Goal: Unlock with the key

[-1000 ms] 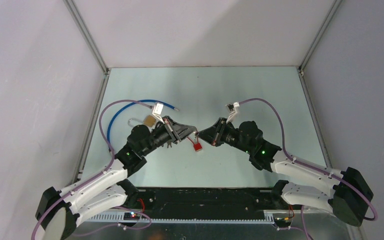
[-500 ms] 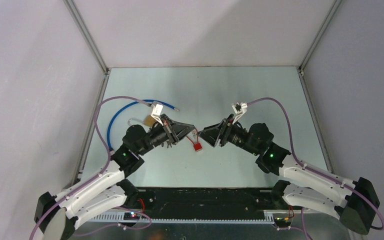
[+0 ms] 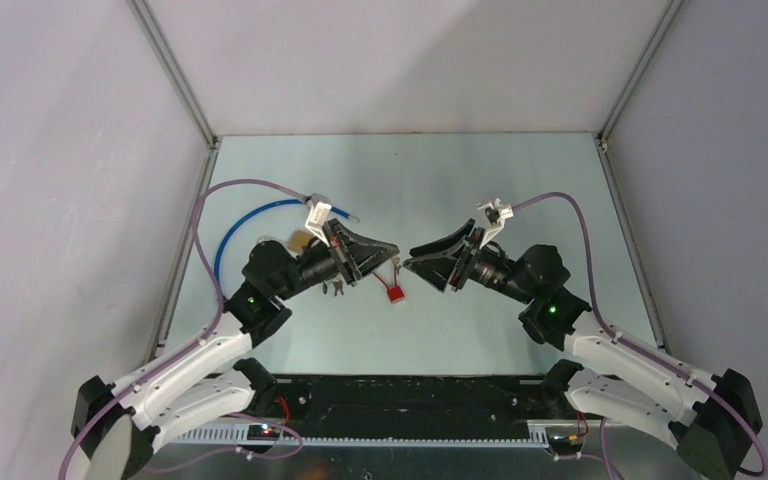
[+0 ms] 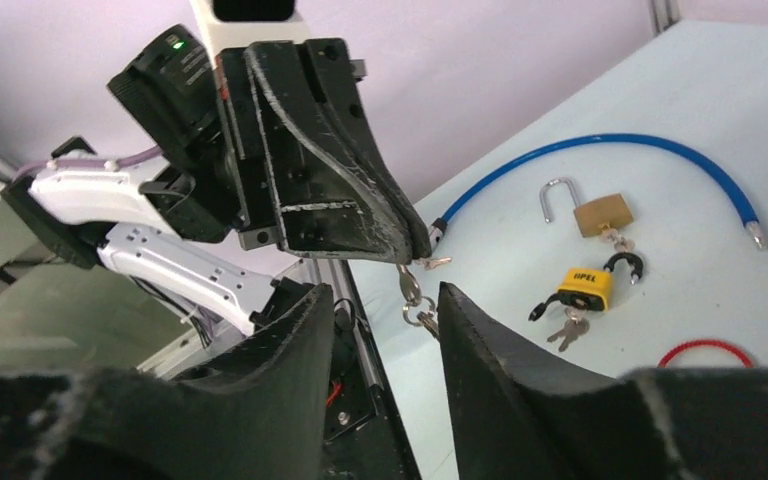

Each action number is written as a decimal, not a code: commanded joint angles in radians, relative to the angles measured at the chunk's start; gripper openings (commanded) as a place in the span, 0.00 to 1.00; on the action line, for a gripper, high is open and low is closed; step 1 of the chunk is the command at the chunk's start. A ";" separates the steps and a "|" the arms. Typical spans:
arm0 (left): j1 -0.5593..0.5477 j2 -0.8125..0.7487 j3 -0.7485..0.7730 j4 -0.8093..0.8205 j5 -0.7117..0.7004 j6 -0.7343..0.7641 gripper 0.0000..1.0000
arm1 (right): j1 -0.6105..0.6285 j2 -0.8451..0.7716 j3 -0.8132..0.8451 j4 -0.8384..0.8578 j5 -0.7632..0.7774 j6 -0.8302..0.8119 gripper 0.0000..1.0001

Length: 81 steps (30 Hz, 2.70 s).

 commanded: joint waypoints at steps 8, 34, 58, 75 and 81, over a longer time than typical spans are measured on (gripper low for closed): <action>-0.005 0.019 0.035 0.175 0.066 -0.111 0.00 | -0.009 0.059 -0.001 0.196 -0.100 -0.011 0.27; -0.025 0.065 0.032 0.291 0.083 -0.178 0.00 | -0.016 0.067 -0.001 0.251 -0.166 -0.008 0.12; -0.016 -0.042 0.015 -0.052 -0.222 -0.043 0.75 | -0.011 -0.007 -0.001 -0.015 -0.052 -0.018 0.00; -0.014 0.123 0.188 -0.788 -0.609 -0.208 0.97 | -0.027 -0.023 -0.059 -0.336 0.226 0.103 0.00; -0.014 0.326 0.258 -0.832 -0.518 -0.266 0.97 | -0.038 -0.052 -0.090 -0.330 0.245 0.105 0.00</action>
